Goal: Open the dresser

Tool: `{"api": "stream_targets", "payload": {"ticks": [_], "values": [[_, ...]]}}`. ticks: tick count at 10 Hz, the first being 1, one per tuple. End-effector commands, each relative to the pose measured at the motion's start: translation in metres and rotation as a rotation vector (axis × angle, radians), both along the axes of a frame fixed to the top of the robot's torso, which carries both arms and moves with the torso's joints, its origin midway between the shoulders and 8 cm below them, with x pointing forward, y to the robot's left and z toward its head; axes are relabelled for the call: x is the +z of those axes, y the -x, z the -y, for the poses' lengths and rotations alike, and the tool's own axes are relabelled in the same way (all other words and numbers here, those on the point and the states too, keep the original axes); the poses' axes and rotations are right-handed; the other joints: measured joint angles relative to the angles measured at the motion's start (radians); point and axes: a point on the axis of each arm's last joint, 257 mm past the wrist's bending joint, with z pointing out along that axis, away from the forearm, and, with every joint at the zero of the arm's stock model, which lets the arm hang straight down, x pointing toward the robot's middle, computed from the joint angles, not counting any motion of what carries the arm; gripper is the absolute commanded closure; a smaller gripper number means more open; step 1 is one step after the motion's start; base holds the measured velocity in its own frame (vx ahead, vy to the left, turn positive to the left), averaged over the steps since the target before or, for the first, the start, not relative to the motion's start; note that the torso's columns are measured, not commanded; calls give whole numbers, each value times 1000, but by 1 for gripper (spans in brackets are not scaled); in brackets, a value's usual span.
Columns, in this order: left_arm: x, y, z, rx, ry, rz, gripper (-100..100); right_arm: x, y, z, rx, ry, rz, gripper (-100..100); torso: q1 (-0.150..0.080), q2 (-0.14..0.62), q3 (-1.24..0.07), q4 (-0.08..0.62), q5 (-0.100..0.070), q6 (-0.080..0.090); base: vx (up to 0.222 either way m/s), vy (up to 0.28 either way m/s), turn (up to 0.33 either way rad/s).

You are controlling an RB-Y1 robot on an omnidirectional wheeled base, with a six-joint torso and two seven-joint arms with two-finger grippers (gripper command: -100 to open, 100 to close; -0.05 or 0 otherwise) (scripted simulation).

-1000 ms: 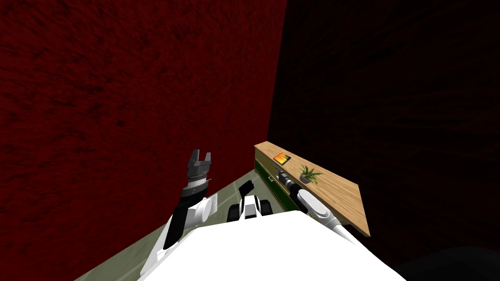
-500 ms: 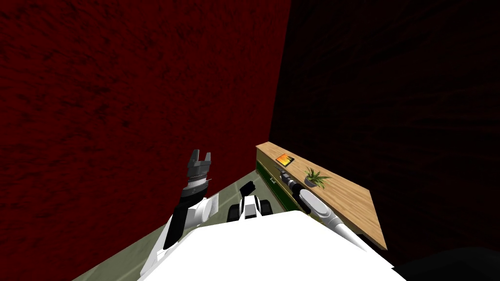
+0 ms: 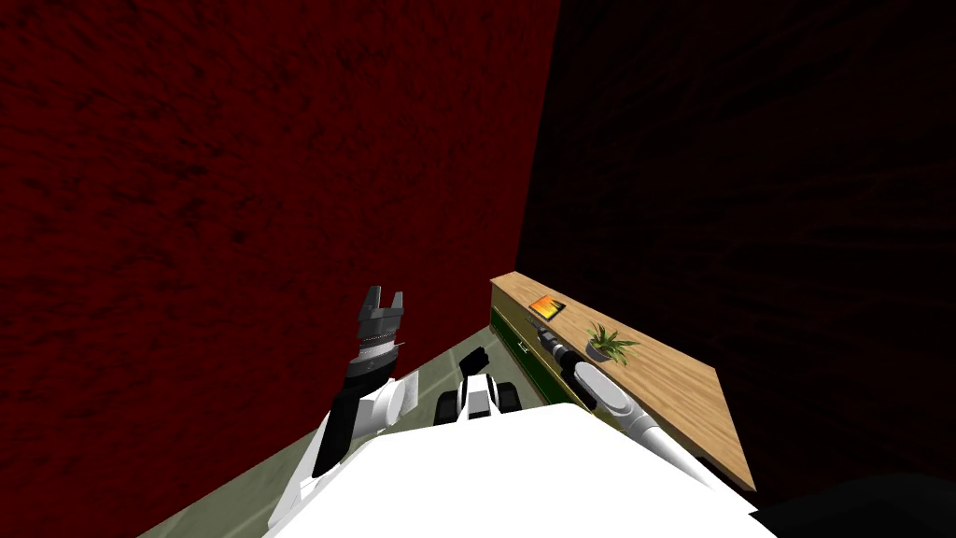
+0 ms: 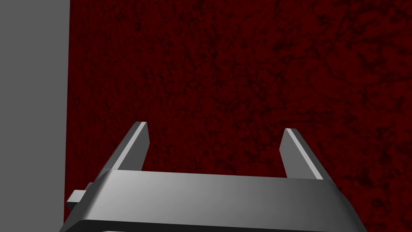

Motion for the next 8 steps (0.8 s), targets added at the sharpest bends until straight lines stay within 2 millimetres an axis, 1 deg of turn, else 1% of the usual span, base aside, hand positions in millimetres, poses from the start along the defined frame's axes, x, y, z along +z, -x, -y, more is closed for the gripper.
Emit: {"api": "stream_targets", "payload": {"ticks": [1, 4, 6, 8], "values": [[0, 0, 0, 0, 0, 0, 0, -21, 20, -40, -52, -222, -40, -100, -5, -4, -2, -1, -1, 1, 85, -116, -52], [0, 0, 0, 0, 0, 0, 0, -20, 20, -40, -126, -386, -46, -100, 4, 2, 1, 1, 1, 0, 3, -25, 9], [0, 0, 0, 0, 0, 0, 0, -19, 20, -40, -174, -492, -51, -100, 2, 1, 0, 0, 1, 0, -9, 12, -2], [0, 0, 0, 0, 0, 0, 0, -18, 20, -40, -203, -559, -53, -100, 0, -2, -1, 0, 0, 0, -2, 3, 0]]}}
